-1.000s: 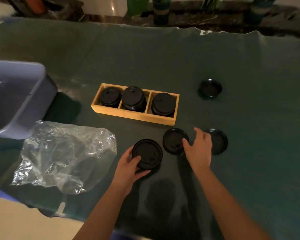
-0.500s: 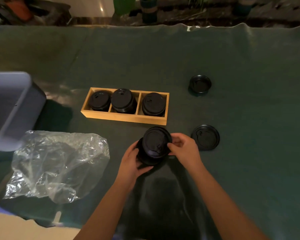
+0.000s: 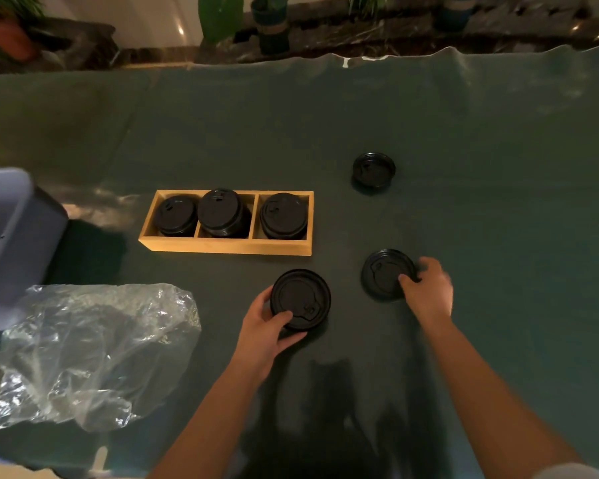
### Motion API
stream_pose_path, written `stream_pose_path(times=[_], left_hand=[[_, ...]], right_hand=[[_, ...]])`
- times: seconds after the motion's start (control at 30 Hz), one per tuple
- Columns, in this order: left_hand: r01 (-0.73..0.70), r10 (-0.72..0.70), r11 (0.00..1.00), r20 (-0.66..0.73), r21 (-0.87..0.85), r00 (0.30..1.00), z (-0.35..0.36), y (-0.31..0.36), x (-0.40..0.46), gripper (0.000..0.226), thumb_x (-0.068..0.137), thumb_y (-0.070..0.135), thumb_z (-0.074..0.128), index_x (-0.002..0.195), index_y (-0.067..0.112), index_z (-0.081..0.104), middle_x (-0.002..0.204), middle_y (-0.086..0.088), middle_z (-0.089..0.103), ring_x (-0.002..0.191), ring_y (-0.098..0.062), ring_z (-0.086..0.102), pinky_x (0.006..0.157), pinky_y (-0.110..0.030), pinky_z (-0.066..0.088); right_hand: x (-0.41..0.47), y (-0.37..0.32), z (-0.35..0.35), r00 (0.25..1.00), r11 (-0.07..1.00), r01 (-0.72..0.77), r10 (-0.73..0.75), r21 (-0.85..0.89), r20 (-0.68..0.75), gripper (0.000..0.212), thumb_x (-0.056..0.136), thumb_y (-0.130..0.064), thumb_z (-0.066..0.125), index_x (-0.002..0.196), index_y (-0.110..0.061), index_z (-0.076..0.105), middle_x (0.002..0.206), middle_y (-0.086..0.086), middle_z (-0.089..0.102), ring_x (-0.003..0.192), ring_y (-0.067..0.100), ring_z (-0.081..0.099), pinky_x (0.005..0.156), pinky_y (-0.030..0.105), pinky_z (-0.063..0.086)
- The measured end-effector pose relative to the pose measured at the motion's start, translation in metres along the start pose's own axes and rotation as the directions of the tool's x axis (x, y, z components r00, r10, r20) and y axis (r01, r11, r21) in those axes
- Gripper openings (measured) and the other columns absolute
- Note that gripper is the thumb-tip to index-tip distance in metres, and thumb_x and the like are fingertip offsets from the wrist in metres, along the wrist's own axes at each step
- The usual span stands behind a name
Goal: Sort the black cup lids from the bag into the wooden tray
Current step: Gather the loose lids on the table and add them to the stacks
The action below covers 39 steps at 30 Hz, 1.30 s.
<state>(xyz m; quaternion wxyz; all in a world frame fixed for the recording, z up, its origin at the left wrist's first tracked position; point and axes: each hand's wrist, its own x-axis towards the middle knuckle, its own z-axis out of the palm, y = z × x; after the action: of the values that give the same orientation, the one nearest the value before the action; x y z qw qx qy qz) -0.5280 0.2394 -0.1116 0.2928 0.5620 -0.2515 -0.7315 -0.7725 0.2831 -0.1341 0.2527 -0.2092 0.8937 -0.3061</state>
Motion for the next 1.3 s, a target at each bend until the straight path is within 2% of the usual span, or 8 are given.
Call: stream_pose_path(times=[0.13, 0.27, 0.43, 0.6, 0.83, 0.97, 1.1, 1.3], left_hand=[[0.04, -0.04, 0.999, 0.013, -0.032, 0.999, 0.006, 0.001, 0.0, 0.043, 0.088, -0.004, 0.051, 0.123, 0.021, 0.048, 0.113, -0.005, 0.061, 0.11, -0.03, 0.059, 0.066, -0.039, 0.057], [0.038, -0.036, 0.998, 0.039, -0.053, 0.999, 0.018, 0.007, 0.002, 0.032, 0.09, 0.003, 0.05, 0.116, 0.022, 0.052, 0.11, -0.004, 0.063, 0.102, -0.027, 0.062, 0.071, -0.042, 0.055], [0.09, -0.082, 0.991, 0.086, -0.094, 0.993, 0.033, 0.016, -0.001, 0.02, 0.094, 0.033, 0.045, 0.107, 0.024, 0.057, 0.111, -0.003, 0.064, 0.103, -0.022, 0.062, 0.071, -0.04, 0.054], [0.017, -0.017, 1.0, 0.032, -0.011, 0.999, 0.029, 0.02, 0.001, 0.03, 0.09, 0.004, 0.05, 0.115, 0.02, 0.052, 0.114, -0.007, 0.062, 0.106, -0.029, 0.062, 0.069, -0.038, 0.056], [0.048, -0.048, 0.993, 0.001, -0.108, 0.999, 0.013, 0.03, 0.009, 0.04, 0.089, 0.001, 0.05, 0.126, 0.015, 0.048, 0.119, -0.011, 0.06, 0.102, -0.027, 0.062, 0.071, -0.042, 0.055], [0.028, -0.028, 0.993, 0.0, -0.116, 1.0, 0.007, 0.041, 0.011, 0.038, 0.089, 0.001, 0.05, 0.126, 0.013, 0.049, 0.119, -0.012, 0.062, 0.099, -0.026, 0.064, 0.066, -0.039, 0.059], [-0.008, -0.001, 0.988, -0.057, -0.154, 0.998, -0.01, 0.053, 0.011, 0.037, 0.089, 0.0, 0.05, 0.123, 0.013, 0.051, 0.117, -0.013, 0.064, 0.098, -0.028, 0.065, 0.061, -0.037, 0.06], [-0.047, 0.023, 0.984, -0.14, -0.172, 0.99, -0.024, 0.066, 0.016, 0.03, 0.089, -0.001, 0.049, 0.115, 0.014, 0.052, 0.108, -0.009, 0.063, 0.092, -0.024, 0.064, 0.056, -0.035, 0.059]], right_hand=[[0.0, -0.014, 0.0, 1.0, 0.984, 0.002, -0.007, 0.176, 0.024, 0.012, 0.077, -0.004, 0.059, 0.084, -0.013, 0.064, 0.079, 0.007, 0.067, 0.076, 0.025, 0.065, 0.081, 0.041, 0.054], [-0.024, -0.045, 0.012, 0.964, 0.881, 0.046, -0.162, 0.471, 0.21, 0.014, 0.078, 0.003, 0.062, 0.09, -0.003, 0.067, 0.069, 0.003, 0.063, 0.062, 0.014, 0.062, 0.055, 0.023, 0.057], [-0.045, -0.061, 0.023, 0.898, 0.923, 0.274, -0.346, 0.271, 0.271, 0.012, 0.077, -0.003, 0.062, 0.083, -0.011, 0.067, 0.07, 0.001, 0.061, 0.066, 0.018, 0.062, 0.061, 0.03, 0.058], [-0.045, -0.058, 0.027, 0.832, 0.869, 0.492, -0.486, 0.051, 0.269, 0.02, 0.078, -0.022, 0.067, 0.097, -0.017, 0.069, 0.085, 0.003, 0.063, 0.08, 0.017, 0.057, 0.072, 0.024, 0.04], [0.076, -0.089, 0.015, 0.992, 0.854, -0.108, 0.058, 0.508, 0.113, 0.048, 0.083, -0.028, 0.064, 0.122, -0.004, 0.052, 0.096, 0.009, 0.058, 0.069, 0.019, 0.056, 0.057, 0.033, 0.052], [0.142, -0.115, 0.026, 0.991, 0.921, -0.132, 0.112, 0.367, 0.075, 0.061, 0.081, -0.029, 0.064, 0.133, -0.008, 0.039, 0.13, 0.016, 0.048, 0.074, 0.027, 0.058, 0.073, 0.039, 0.057], [0.178, -0.127, 0.048, 0.979, 0.917, -0.201, 0.173, 0.345, 0.11, 0.05, 0.081, -0.027, 0.063, 0.122, -0.001, 0.05, 0.115, 0.013, 0.059, 0.047, 0.021, 0.063, 0.045, 0.026, 0.055], [0.184, -0.115, 0.061, 0.984, 0.928, -0.176, 0.177, 0.329, 0.024, 0.026, 0.077, 0.006, 0.051, 0.1, -0.004, 0.06, 0.08, 0.011, 0.063, 0.076, 0.037, 0.07, 0.072, 0.043, 0.059]])
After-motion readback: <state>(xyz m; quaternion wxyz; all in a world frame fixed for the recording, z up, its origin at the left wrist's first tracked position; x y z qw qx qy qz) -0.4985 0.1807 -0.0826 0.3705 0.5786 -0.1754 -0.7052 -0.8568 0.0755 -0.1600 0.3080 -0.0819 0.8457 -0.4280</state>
